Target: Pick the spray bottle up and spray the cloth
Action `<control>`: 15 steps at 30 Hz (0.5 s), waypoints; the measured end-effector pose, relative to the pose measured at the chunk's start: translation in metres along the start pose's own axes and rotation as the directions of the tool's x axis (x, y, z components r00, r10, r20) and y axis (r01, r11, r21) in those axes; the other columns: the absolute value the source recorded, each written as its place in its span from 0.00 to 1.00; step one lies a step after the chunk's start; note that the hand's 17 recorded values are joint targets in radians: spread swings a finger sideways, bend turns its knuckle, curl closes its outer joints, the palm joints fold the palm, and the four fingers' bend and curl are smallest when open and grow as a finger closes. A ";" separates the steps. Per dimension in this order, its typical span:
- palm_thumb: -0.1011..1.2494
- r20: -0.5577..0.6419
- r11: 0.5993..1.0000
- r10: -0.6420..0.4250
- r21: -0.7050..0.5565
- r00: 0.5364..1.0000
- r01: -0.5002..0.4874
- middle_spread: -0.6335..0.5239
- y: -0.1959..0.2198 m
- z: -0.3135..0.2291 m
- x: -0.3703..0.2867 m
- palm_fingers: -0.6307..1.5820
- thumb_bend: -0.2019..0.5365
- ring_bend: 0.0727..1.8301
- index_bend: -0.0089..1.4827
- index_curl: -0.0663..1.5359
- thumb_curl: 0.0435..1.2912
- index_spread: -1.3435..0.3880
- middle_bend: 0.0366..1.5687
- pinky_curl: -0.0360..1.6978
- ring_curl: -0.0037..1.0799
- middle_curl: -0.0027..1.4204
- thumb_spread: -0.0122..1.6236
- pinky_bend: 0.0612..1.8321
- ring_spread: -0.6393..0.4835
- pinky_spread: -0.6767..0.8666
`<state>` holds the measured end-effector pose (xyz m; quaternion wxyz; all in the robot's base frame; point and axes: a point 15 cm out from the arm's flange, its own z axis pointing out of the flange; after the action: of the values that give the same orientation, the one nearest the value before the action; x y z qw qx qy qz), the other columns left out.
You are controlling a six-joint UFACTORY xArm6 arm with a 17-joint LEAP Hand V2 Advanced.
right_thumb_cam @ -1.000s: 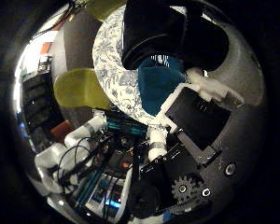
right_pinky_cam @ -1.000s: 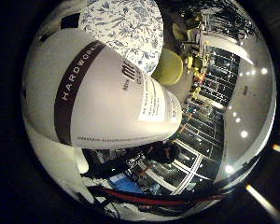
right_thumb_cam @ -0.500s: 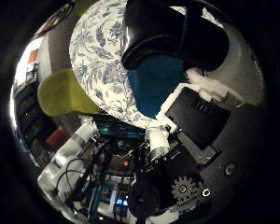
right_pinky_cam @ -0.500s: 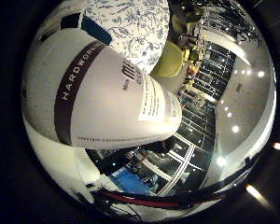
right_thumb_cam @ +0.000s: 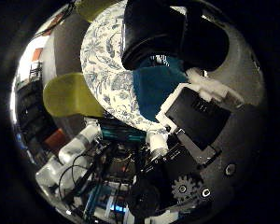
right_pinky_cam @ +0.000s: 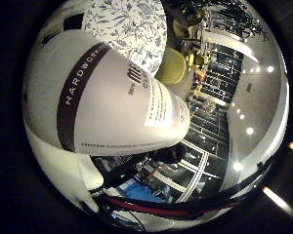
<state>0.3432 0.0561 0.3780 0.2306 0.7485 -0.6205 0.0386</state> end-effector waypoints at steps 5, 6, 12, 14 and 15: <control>0.81 0.031 1.000 -0.012 -0.012 0.999 0.012 0.48 -0.005 0.006 -0.012 0.80 0.25 0.73 0.77 0.52 0.65 0.65 0.90 0.86 0.75 0.46 0.49 0.54 0.37 0.31; 0.81 0.051 1.000 -0.018 -0.008 0.999 0.019 0.48 -0.006 0.005 -0.017 0.80 0.25 0.73 0.77 0.52 0.65 0.65 0.90 0.86 0.75 0.46 0.49 0.54 0.37 0.31; 0.82 0.283 0.995 -0.083 0.071 0.956 0.066 0.48 -0.013 -0.023 -0.073 0.80 0.25 0.73 0.77 0.52 0.65 0.65 0.90 0.85 0.75 0.46 0.49 0.54 0.37 0.31; 0.82 0.364 0.990 -0.107 0.129 0.925 0.063 0.48 -0.019 -0.042 -0.087 0.80 0.25 0.73 0.77 0.52 0.65 0.65 0.90 0.86 0.75 0.46 0.49 0.54 0.37 0.31; 0.83 0.401 0.986 -0.120 0.154 0.908 0.063 0.48 -0.020 -0.051 -0.094 0.80 0.25 0.73 0.77 0.52 0.65 0.65 0.90 0.86 0.75 0.46 0.49 0.53 0.37 0.31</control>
<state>0.3525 0.1641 0.3852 0.0453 0.7824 -0.6150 -0.0872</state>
